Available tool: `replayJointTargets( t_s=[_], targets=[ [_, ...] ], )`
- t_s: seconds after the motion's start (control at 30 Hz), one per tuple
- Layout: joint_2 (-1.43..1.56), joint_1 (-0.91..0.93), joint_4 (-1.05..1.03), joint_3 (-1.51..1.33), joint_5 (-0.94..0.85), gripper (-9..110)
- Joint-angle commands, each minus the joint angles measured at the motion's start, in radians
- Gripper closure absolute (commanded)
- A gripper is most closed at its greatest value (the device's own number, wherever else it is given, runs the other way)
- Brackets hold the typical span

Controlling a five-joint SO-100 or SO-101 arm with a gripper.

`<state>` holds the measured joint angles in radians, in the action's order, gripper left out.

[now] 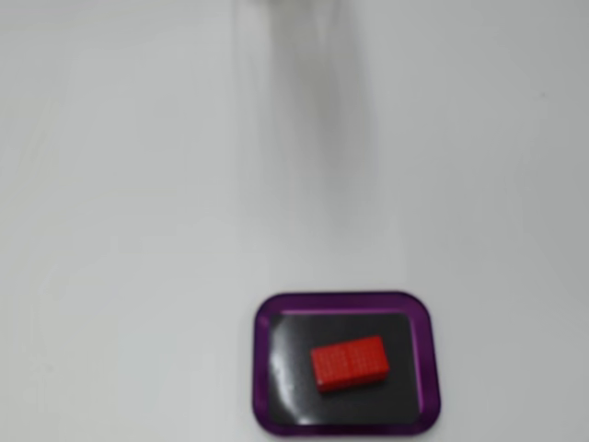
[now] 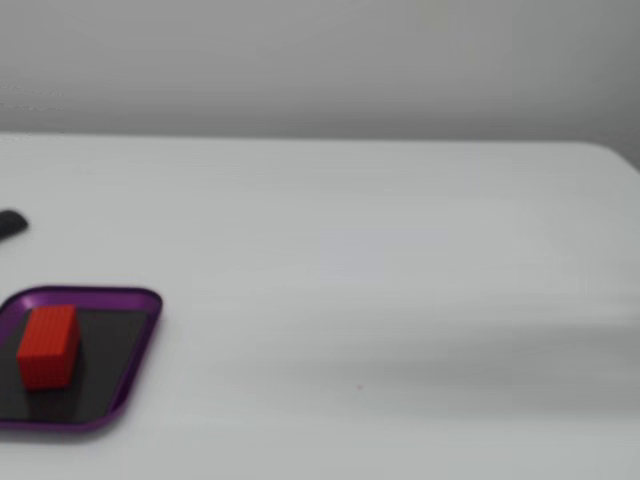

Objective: Pick up the cube and place it in the box.

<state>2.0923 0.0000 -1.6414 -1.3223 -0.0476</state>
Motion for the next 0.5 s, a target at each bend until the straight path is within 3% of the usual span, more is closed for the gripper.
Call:
replayJointTargets(
  t_s=[0.0, 0.27, 0.47],
  targets=[
    [0.259, 0.005, 0.087, -0.304, 0.006, 83],
    [0.785, 0.006, 0.35, -1.02, 0.015, 83],
    [1.123, 0.074, 0.509, -1.327, 0.009, 83]
  ],
)
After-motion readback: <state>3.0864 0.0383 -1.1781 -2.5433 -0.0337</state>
